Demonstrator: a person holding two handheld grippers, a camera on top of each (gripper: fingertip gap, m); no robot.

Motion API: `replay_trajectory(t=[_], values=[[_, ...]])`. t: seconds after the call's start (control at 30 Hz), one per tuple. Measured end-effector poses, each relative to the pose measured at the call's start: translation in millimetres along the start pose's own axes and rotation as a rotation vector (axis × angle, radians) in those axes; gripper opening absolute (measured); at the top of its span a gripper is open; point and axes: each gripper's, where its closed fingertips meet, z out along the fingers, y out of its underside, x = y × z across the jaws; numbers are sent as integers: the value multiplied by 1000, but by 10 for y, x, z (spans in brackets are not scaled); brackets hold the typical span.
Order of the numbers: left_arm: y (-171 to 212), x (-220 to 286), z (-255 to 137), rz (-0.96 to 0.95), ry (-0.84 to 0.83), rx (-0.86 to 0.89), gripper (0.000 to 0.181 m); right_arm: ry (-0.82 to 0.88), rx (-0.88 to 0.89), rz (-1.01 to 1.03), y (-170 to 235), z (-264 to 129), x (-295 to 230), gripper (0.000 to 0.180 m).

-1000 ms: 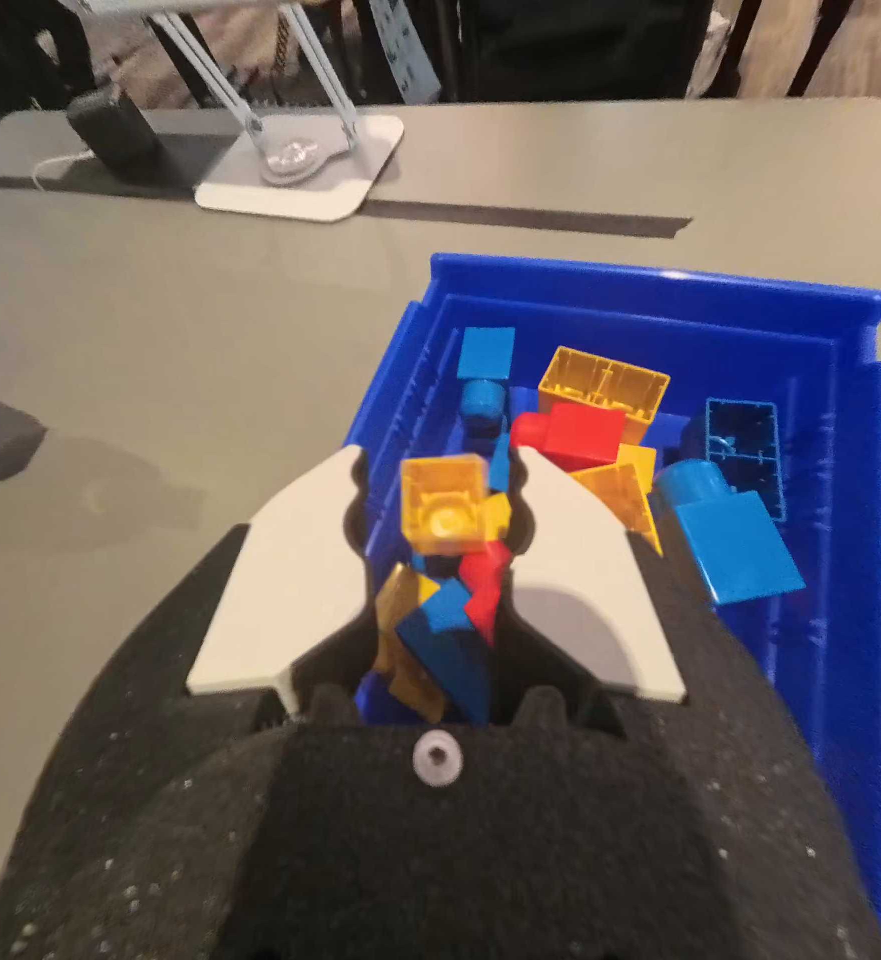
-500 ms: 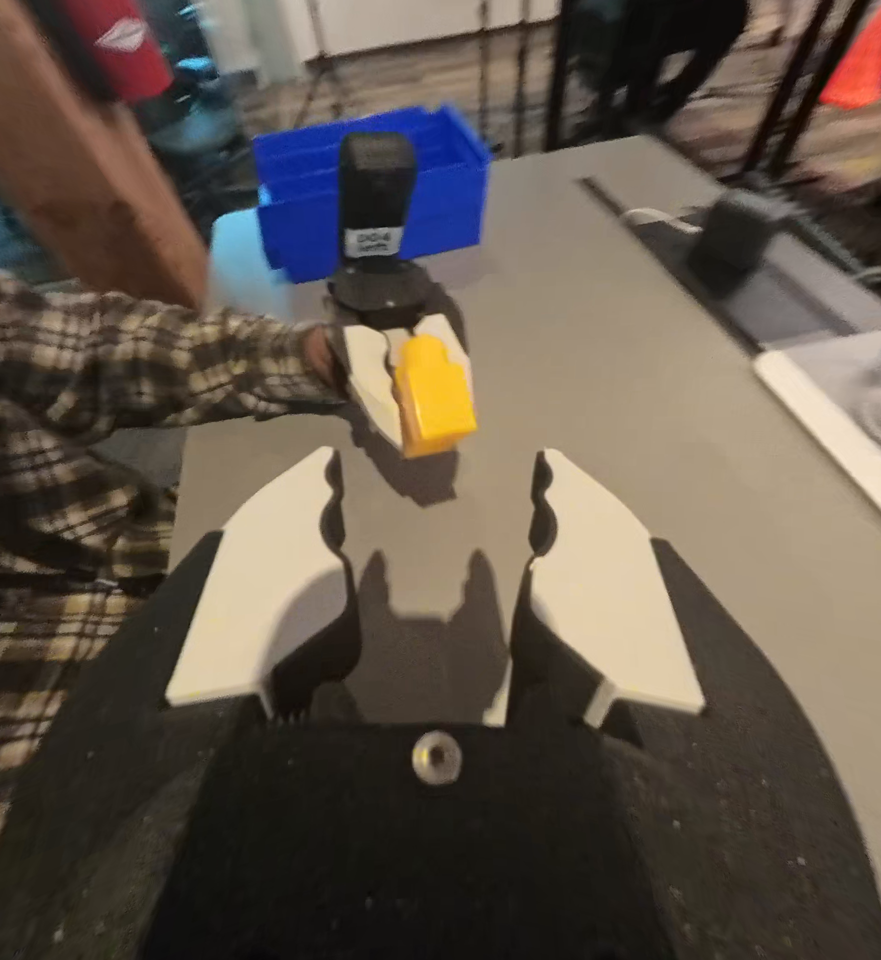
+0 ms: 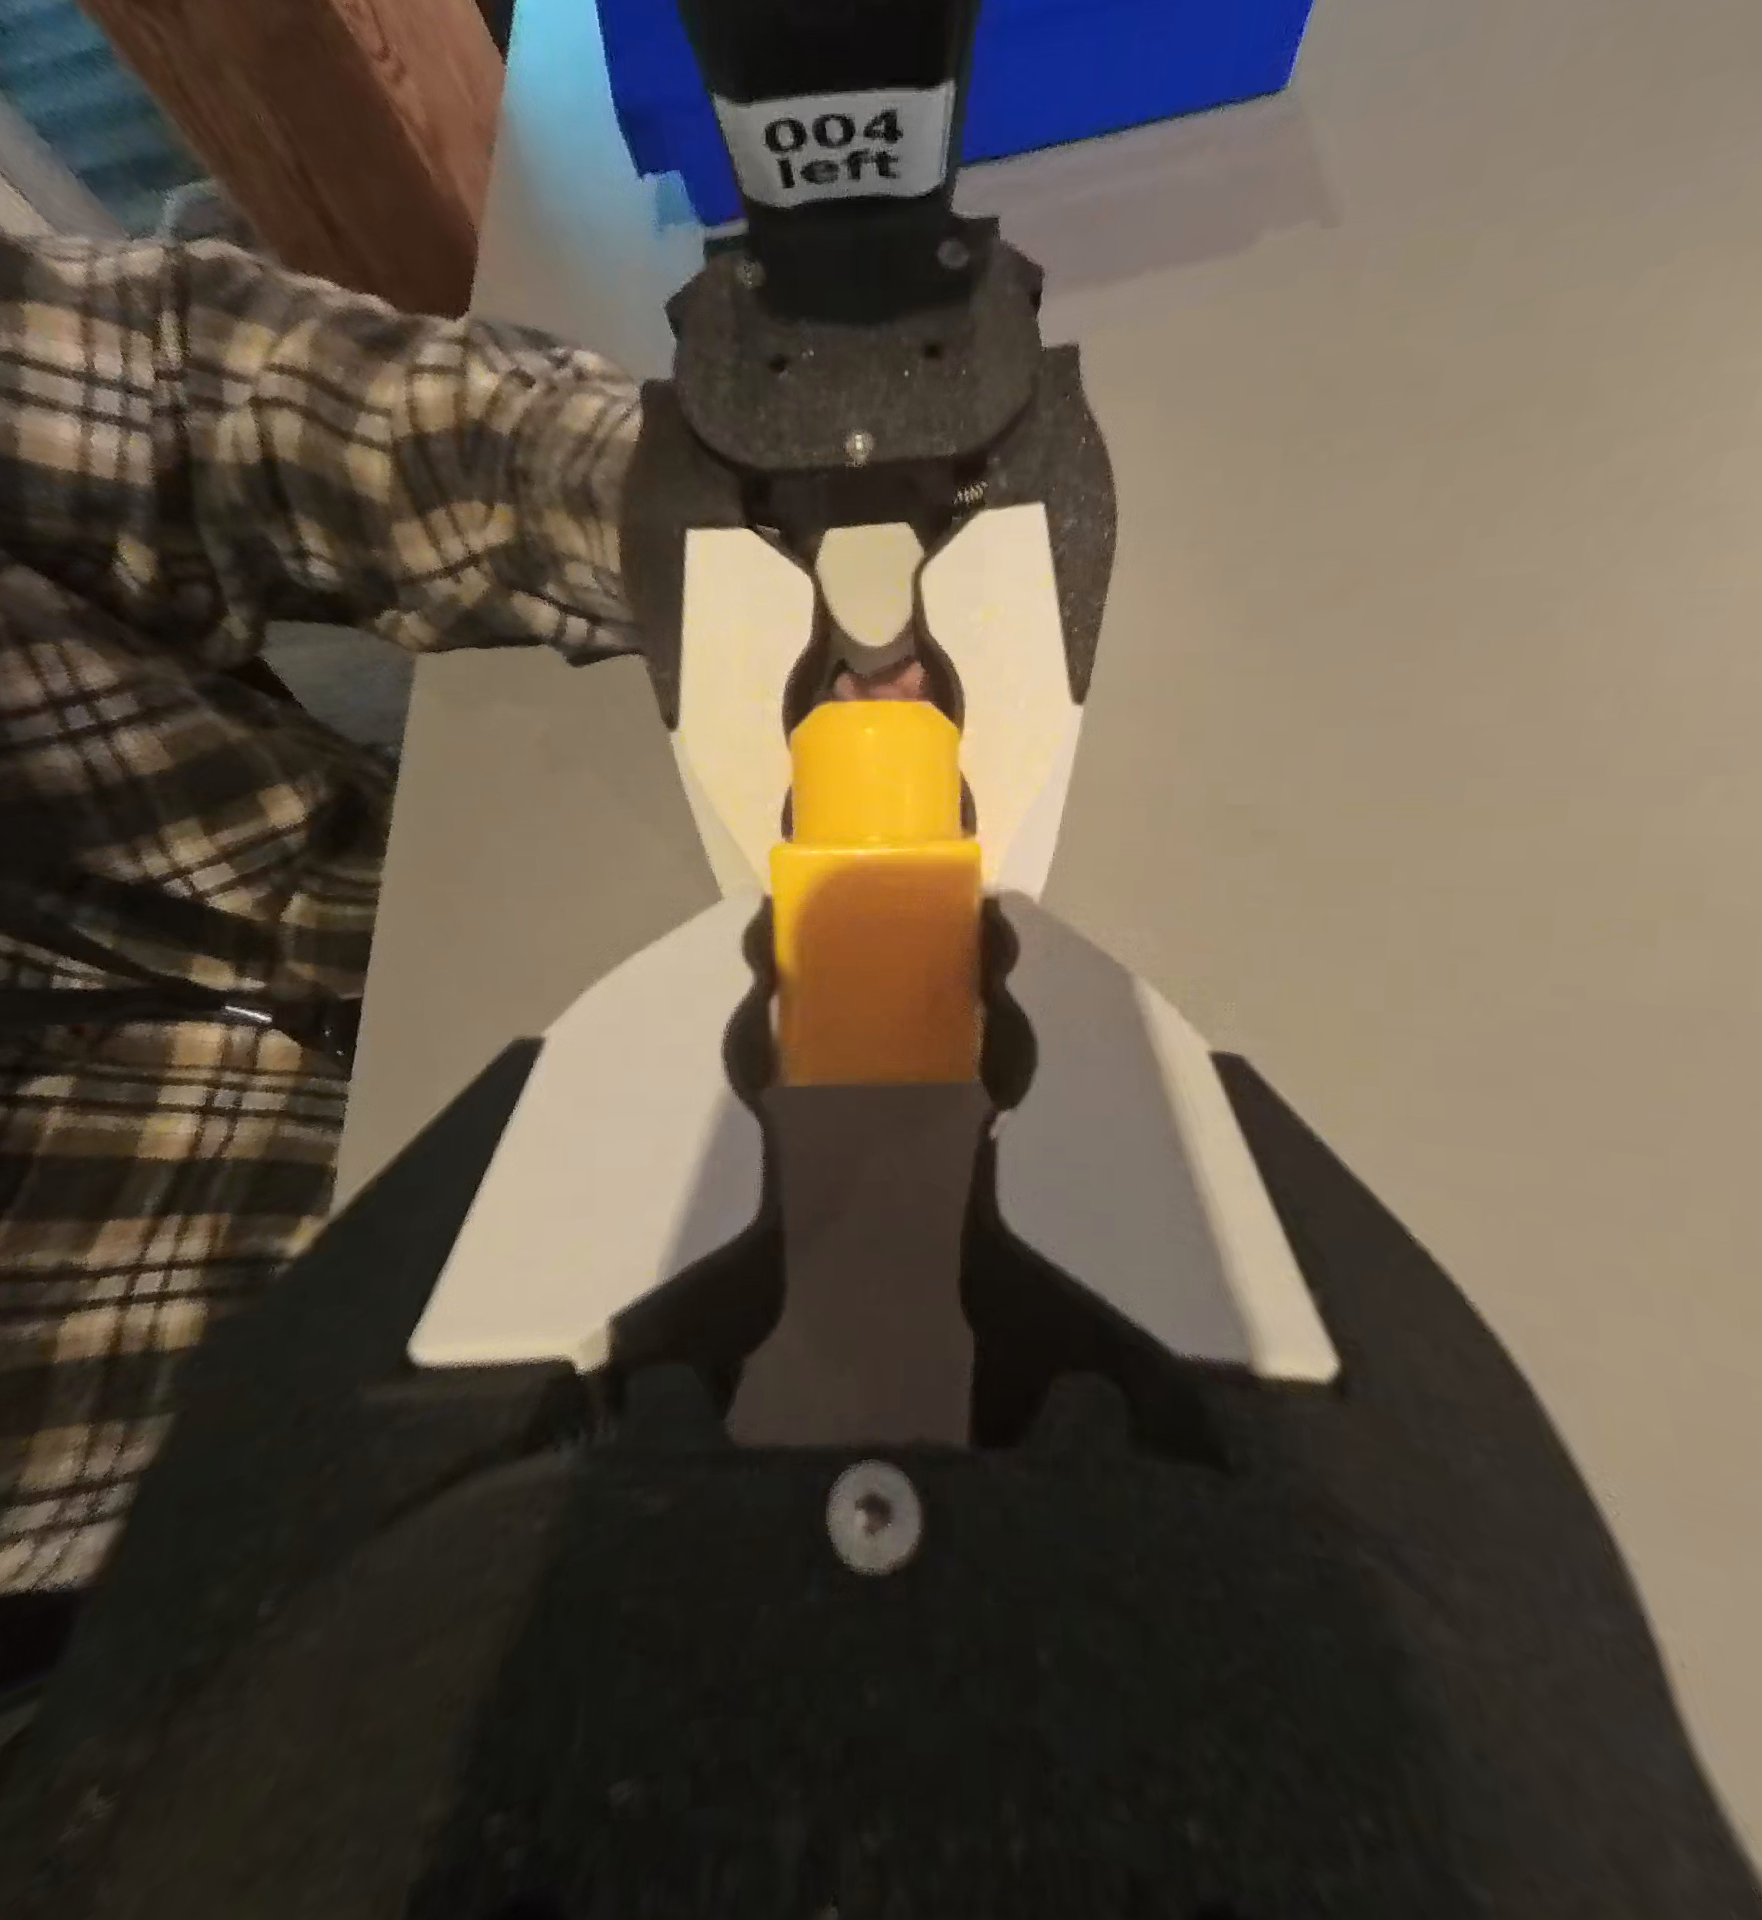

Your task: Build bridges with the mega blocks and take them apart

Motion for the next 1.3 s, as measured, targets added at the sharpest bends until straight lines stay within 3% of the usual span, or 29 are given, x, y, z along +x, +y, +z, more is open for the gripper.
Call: replay_trajectory(t=[0.07,0.13,0.27,0.43,0.53,0.63,0.77,0.87,0.97,1.1,1.3], values=[[-60,16,2,-13,8,38,44,34,31,-10,-48,-78,-12,36],[-94,-11,4,-28,-12,56,72,92,93,9,-110,-280,17,37],[-142,-55,-3,-46,-42,90,91,369,181,106,-27,-1094,311,37],[-156,-36,4,-38,-42,88,91,850,107,329,793,-2477,826,37],[-146,-26,19,-35,-40,78,91,1001,38,486,1427,-2958,965,36],[-111,-34,36,-33,-44,61,90,1036,-15,595,1912,-3035,1033,36],[-68,-52,48,-41,-45,46,88,1018,-57,644,2227,-2919,1098,37],[-70,-71,34,-45,-49,51,88,1037,-39,621,2207,-2923,1128,64],[-71,-91,22,-50,-54,55,88,1057,-60,601,2165,-2999,1090,75],[-80,-106,6,-52,-61,61,88,1115,-101,623,2189,-3292,969,85],[-57,-111,20,-53,-63,48,88,1179,-145,819,2582,-3965,661,78]])
